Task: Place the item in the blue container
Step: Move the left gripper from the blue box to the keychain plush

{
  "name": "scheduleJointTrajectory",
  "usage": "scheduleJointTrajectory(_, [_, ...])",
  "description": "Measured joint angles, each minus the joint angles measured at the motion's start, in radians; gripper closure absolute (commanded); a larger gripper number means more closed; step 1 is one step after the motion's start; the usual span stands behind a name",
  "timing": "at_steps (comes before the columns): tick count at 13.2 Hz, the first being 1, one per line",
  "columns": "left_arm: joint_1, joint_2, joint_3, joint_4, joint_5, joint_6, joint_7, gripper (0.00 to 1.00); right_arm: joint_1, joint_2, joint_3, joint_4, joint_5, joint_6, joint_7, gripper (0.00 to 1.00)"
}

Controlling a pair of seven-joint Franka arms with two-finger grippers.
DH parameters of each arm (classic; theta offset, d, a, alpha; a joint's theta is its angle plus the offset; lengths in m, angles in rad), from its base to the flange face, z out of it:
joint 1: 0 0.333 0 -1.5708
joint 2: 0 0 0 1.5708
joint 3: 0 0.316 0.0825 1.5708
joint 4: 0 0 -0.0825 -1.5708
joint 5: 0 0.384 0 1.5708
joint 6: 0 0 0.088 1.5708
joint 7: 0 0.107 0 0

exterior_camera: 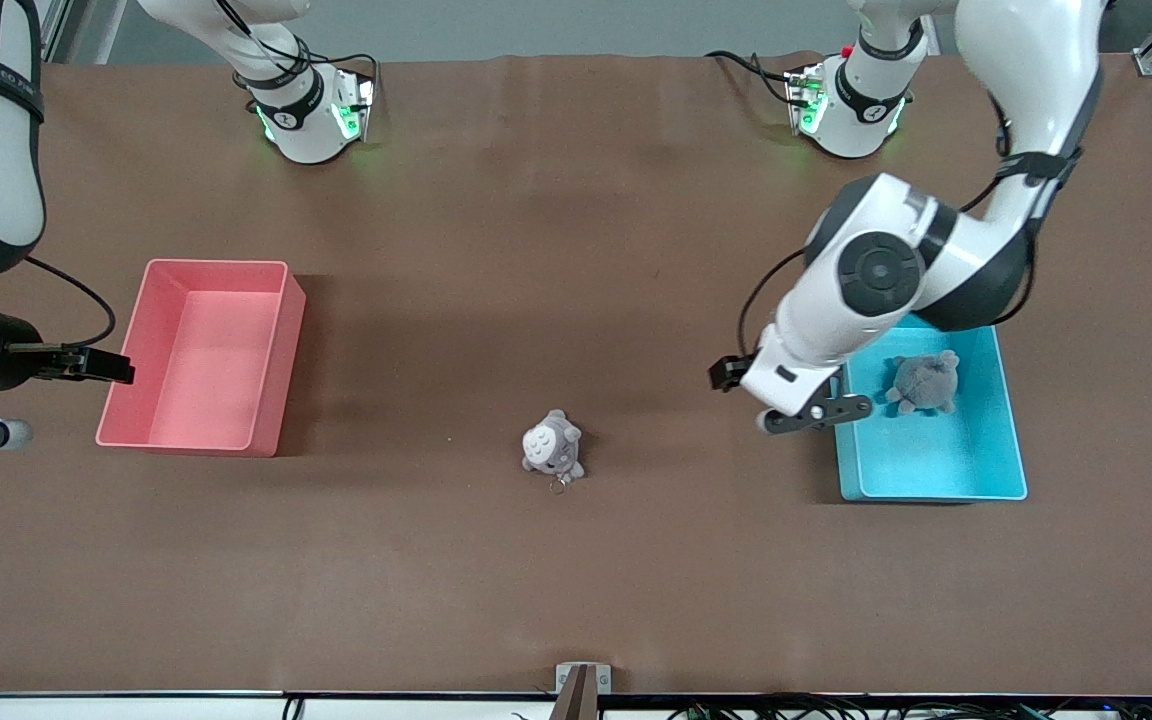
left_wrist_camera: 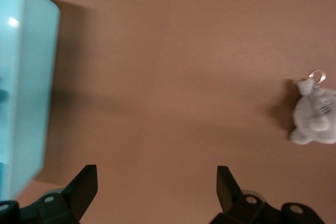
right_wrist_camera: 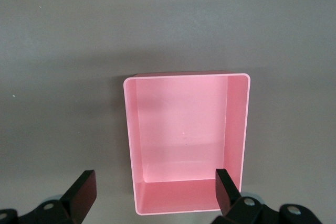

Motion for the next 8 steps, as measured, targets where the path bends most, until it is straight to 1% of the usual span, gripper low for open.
scheduleJointTrajectory(2, [-0.069, 0.101, 0.000, 0.079, 0.000, 0.081, -0.170, 0.00, 0.002, -0.001, 0.005, 0.008, 0.000, -0.011, 0.000, 0.00])
scheduleJointTrajectory(3, [-0.096, 0.143, 0.001, 0.101, 0.000, 0.146, -0.248, 0.00, 0.004, -0.002, 0.009, 0.011, 0.000, -0.036, 0.000, 0.00])
scheduleJointTrajectory(5, [-0.139, 0.206, 0.001, 0.119, 0.000, 0.279, -0.386, 0.00, 0.013, -0.002, 0.015, 0.012, 0.000, -0.071, 0.000, 0.00])
scheduleJointTrajectory(8, [-0.186, 0.277, 0.002, 0.123, 0.000, 0.467, -0.588, 0.00, 0.013, -0.006, 0.013, 0.014, 0.000, -0.065, 0.000, 0.00])
